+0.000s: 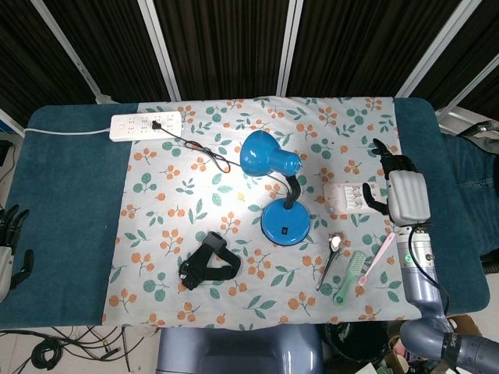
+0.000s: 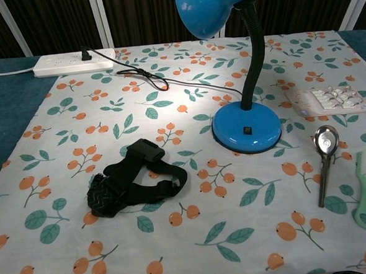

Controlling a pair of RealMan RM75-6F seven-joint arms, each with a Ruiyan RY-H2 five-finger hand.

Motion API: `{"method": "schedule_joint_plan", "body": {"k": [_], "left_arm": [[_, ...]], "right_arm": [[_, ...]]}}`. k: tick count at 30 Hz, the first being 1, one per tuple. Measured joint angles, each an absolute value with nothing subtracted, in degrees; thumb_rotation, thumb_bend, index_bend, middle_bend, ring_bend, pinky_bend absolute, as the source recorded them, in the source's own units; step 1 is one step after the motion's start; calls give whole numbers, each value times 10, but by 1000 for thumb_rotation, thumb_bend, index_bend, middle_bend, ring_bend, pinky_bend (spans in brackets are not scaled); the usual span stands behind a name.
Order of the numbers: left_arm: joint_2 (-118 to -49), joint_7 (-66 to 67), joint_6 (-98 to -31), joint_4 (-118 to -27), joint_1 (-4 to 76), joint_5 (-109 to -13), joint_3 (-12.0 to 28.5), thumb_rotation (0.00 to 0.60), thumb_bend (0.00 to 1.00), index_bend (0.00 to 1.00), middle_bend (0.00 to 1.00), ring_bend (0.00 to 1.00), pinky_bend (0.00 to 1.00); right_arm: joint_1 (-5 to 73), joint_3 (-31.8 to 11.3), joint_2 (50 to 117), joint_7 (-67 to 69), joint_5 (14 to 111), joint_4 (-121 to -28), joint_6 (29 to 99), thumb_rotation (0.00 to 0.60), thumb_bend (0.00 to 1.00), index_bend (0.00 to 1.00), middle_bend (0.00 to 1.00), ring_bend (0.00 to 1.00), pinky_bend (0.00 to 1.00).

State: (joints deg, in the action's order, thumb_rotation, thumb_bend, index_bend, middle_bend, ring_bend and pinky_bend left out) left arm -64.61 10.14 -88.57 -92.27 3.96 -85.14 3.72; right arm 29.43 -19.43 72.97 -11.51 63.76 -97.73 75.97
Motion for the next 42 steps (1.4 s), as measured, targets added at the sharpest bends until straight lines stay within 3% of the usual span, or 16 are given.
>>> {"method": "schedule_joint_plan", "body": {"k": [7, 10, 17, 20, 27, 42], "left_arm": [[-646, 102, -884, -923, 40, -851, 37, 600, 516, 55, 21, 0, 0], [-646, 102, -884, -924, 40, -851, 37, 600, 516, 55, 21, 0, 0], [-646, 102, -882, -925, 40, -849, 36, 600, 516, 55, 21, 0, 0], [-645, 101, -881, -925, 40, -848, 37, 600, 516, 55, 21, 0, 0], [-645, 100, -882, -925, 40, -849, 37, 600, 516, 55, 21, 0, 0], [-644, 102, -878, -925, 41, -847, 36, 600, 516, 55, 21, 0, 0]], "right_arm": [[288, -171, 728, -135, 651, -989, 757, 600, 352, 26, 184, 262, 173], [286, -159, 727, -151, 657, -997, 754, 600, 353, 22, 233, 336, 199], [281, -126, 733, -203, 662, -1018, 746, 600, 395, 38, 581, 701, 726], [279, -115, 748, -224, 660, -1025, 746, 600, 464, 57, 702, 810, 815], [278, -88, 788, -257, 658, -1023, 739, 600, 579, 73, 846, 931, 872], [301, -37, 869, -303, 666, -980, 660, 600, 584, 74, 871, 941, 879]]}}
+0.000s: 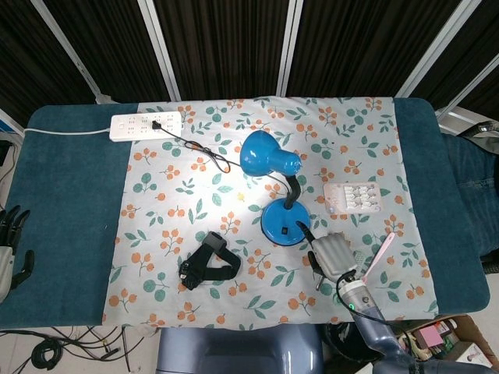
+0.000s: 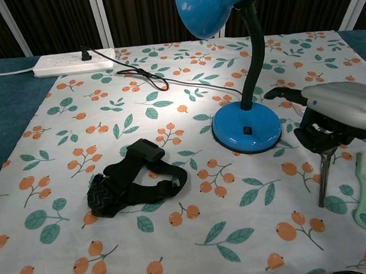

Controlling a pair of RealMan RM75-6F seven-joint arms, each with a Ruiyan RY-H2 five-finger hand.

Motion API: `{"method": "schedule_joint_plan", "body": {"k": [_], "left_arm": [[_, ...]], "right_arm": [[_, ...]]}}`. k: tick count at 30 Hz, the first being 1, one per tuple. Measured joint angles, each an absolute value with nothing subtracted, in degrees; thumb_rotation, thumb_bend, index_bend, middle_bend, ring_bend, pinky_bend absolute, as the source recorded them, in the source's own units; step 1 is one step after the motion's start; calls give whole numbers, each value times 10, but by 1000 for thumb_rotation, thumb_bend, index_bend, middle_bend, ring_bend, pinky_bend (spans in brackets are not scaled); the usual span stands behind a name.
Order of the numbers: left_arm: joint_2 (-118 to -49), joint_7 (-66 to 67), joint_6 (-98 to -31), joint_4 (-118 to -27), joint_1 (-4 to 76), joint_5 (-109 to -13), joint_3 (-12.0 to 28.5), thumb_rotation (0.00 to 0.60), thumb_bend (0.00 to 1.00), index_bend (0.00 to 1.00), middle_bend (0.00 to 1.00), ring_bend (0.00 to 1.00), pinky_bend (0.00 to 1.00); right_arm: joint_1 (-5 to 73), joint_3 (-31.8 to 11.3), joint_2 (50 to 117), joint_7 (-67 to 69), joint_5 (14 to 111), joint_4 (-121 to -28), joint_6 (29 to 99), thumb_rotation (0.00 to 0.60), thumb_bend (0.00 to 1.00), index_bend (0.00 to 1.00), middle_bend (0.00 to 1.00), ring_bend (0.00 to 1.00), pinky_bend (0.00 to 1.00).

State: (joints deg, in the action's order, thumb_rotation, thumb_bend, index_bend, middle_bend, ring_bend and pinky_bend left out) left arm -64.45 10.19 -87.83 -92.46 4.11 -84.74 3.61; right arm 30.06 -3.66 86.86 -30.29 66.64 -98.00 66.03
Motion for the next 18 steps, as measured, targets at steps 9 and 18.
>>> {"method": "schedule_joint_plan", "body": {"k": [9, 18], "left_arm": [[-644, 98, -878, -924, 41, -847, 36, 600, 516, 54, 21, 0, 0], [-644, 98, -877, -925, 42, -847, 37, 600, 516, 55, 21, 0, 0]], "right_arm": [[324, -50, 909, -320, 645, -949, 631, 600, 584, 90, 883, 948, 886], [328, -46, 915, -337, 624, -939, 620, 600, 584, 100, 884, 949, 887]]}}
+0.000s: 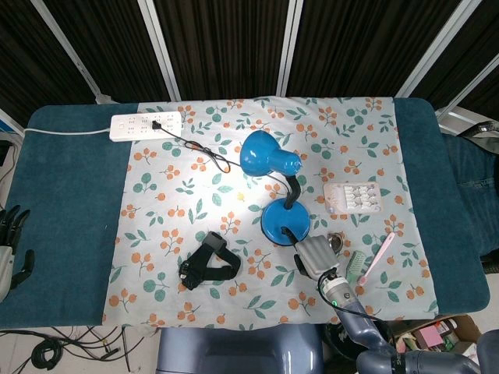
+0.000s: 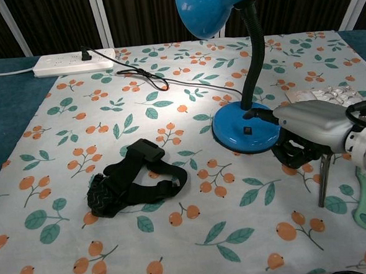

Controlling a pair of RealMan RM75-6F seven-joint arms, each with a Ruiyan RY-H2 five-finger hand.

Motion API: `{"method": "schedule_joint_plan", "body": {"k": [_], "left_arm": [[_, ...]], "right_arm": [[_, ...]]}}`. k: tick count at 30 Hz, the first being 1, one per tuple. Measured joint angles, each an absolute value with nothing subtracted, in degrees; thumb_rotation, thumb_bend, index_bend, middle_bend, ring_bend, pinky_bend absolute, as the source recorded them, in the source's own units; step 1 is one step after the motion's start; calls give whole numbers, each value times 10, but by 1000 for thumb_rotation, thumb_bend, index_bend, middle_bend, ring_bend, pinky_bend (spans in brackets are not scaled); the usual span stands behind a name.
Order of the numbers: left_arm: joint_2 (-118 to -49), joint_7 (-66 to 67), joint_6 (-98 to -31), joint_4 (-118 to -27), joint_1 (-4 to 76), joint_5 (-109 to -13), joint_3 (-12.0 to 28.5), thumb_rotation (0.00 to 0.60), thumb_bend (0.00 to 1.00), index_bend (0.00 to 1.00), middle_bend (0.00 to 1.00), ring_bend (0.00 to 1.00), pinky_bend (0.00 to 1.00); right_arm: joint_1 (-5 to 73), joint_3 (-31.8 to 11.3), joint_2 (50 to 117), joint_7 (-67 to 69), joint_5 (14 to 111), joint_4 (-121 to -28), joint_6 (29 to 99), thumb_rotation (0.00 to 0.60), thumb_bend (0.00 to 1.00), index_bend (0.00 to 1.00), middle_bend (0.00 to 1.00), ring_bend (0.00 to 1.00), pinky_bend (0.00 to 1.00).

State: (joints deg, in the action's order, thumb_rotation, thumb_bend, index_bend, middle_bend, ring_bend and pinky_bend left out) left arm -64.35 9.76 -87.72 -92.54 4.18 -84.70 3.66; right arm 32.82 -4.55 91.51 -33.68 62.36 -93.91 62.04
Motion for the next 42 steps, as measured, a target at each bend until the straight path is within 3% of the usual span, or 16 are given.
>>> {"method": "schedule_joint_plan", "body": {"k": [42], "left_arm": [[-643, 100, -878, -925, 42, -845, 38, 600, 516, 55, 21, 0, 0]], "right_arm": [[335, -43, 933, -338, 587, -907, 605, 600, 584, 107, 884, 949, 885]]}}
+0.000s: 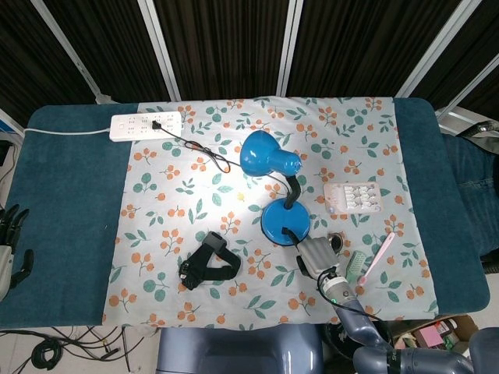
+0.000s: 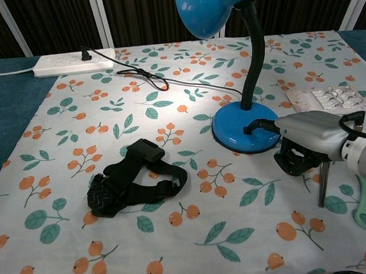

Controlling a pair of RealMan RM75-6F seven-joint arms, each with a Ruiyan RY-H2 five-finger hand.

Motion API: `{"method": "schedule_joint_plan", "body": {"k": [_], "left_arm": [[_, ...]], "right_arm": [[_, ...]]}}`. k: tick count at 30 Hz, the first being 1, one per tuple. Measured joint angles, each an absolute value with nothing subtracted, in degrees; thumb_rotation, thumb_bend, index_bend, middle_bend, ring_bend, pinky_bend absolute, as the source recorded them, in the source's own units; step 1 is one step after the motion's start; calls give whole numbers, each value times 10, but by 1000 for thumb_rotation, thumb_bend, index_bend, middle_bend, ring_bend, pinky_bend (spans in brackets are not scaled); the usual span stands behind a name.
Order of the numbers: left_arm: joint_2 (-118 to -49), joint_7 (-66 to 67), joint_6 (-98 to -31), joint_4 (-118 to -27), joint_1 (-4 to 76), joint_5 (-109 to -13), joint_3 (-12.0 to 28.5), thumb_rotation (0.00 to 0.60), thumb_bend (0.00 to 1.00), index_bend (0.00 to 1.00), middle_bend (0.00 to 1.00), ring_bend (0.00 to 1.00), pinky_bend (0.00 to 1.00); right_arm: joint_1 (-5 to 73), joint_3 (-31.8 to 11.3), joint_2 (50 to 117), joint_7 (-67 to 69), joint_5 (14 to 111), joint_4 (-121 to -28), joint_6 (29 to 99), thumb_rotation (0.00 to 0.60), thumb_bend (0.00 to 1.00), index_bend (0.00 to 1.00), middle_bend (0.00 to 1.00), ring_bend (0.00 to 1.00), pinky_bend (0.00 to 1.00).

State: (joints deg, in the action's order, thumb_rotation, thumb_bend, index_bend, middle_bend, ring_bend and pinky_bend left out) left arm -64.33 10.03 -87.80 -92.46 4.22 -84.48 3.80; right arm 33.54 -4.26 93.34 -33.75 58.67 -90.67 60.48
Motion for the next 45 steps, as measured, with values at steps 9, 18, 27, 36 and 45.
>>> {"method": "schedule_joint_plan", "body": {"k": [9, 18, 27, 36, 45], "left_arm": [[-643, 100, -878, -924, 42, -845, 38, 600, 517, 55, 21, 0, 0], [-643, 99, -878, -924, 42, -844, 38, 600, 516, 54, 21, 0, 0], [-642, 98, -879, -924, 42, -845, 38, 600, 516, 55, 21, 0, 0], [-643, 100, -879, -925, 41, -846, 37, 600, 516, 55, 21, 0, 0], [-645, 103, -881, -926, 41, -846, 37, 600, 516, 55, 21, 0, 0]], "right_arm": [[339, -44, 936, -343, 577, -904, 601, 600, 584, 118, 888, 953, 885], [344, -47, 935, -351, 560, -906, 597, 600, 584, 133, 890, 955, 884], [341, -69, 927, -321, 602, -920, 639, 600, 479, 124, 672, 784, 697], [314, -90, 837, -297, 625, -1016, 692, 600, 313, 0, 282, 378, 238], [234, -74, 694, -294, 645, -1134, 788, 600, 236, 0, 149, 245, 165]]}}
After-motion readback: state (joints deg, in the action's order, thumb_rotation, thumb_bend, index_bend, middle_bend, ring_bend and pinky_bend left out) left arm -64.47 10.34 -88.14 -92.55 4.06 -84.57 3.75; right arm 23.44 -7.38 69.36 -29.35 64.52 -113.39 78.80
